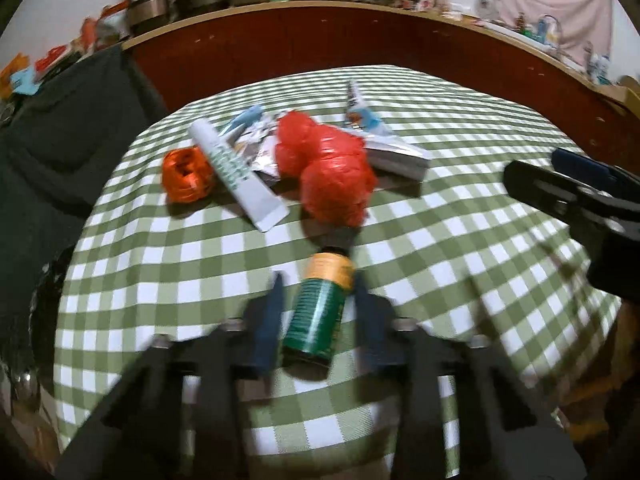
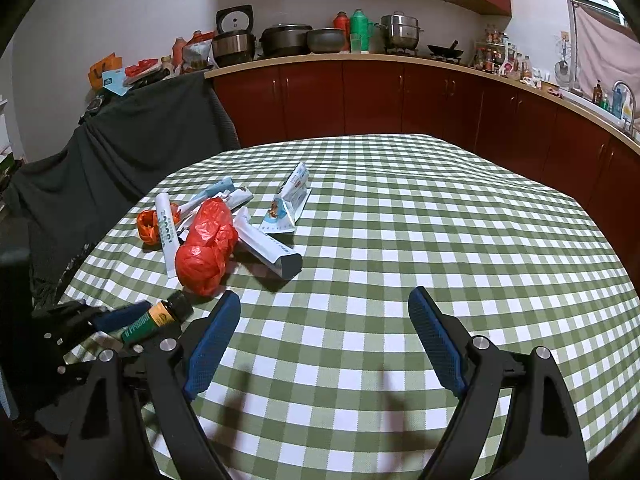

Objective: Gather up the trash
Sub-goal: 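Grasp the green spray can with the left tool, then grasp the red plastic bag with the right tool while the left tool carries the can to the bin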

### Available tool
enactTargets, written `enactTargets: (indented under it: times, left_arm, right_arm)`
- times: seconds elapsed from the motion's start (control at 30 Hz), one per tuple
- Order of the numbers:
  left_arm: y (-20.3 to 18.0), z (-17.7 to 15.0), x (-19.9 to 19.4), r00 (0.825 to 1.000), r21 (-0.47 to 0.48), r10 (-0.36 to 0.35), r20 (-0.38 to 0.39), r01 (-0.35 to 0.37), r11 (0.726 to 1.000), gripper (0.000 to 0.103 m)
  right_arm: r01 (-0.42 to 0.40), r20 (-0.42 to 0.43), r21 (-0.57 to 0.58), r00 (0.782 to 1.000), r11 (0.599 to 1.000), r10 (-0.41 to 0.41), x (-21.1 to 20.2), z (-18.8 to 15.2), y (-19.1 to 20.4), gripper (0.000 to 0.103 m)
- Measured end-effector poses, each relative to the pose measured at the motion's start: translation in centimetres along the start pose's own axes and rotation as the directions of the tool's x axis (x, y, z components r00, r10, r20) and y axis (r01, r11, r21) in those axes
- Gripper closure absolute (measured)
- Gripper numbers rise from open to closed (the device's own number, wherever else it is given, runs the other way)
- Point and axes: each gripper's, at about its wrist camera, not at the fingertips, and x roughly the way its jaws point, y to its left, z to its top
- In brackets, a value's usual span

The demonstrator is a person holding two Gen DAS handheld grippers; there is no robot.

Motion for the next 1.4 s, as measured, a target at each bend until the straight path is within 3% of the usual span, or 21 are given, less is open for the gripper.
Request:
enactTargets:
  times: [0.2, 0.4, 0.7, 0.83, 1.07, 1.3, 1.4]
  left_arm:
    - [0.7, -0.6, -0.6, 1.0, 0.004, 0.025, 0.002, -0.025, 1.0, 0.08]
    - [3.5, -1.3, -2.5, 0.995, -0.044, 0.097, 0.036, -0.095, 0.994, 0.08]
    - [10.2, -2.1, -5.7, 0.964, -0.168, 0.252, 0.082, -0.236, 0.957, 0.08]
    - [13.2, -2.2, -6.5, 0.95, -0.22, 0.302, 0.08, -0.279, 0.935, 0.08]
    - [16.9, -2.9, -7.6, 0.927, -0.291, 0.367, 0.072, -0.333, 0.897, 0.08]
    - [19.1, -3.1, -8.1, 0.914, -0.325, 0.399, 0.072, -0.356, 0.876, 0.08]
    - [19.6, -3.2, -8.1, 0.91, -0.334, 0.408, 0.07, -0.364, 0.869, 0.08]
  right_arm:
    - [-0.015, 0.008, -0.016, 1.0, 1.0, 0.015, 0.5, 0.4, 1.7, 0.02]
    - [-0.037, 0.007, -0.039, 0.999, 0.999, 0.037, 1.9, 0.9, 4.0, 0.02]
    - [-0.065, -0.014, -0.076, 0.998, 0.995, 0.064, 4.4, 1.3, 8.0, 0.026]
    - [-0.062, -0.038, -0.083, 0.998, 0.995, 0.059, 5.5, 1.5, 9.1, 0.032]
    - [-0.039, -0.083, -0.093, 0.996, 0.995, 0.032, 7.0, 2.1, 10.0, 0.034]
    - [-0.037, -0.14, -0.096, 0.99, 0.995, 0.023, 8.1, 1.9, 10.2, 0.057]
    - [-0.042, -0.142, -0.092, 0.989, 0.995, 0.029, 8.1, 1.8, 10.2, 0.062]
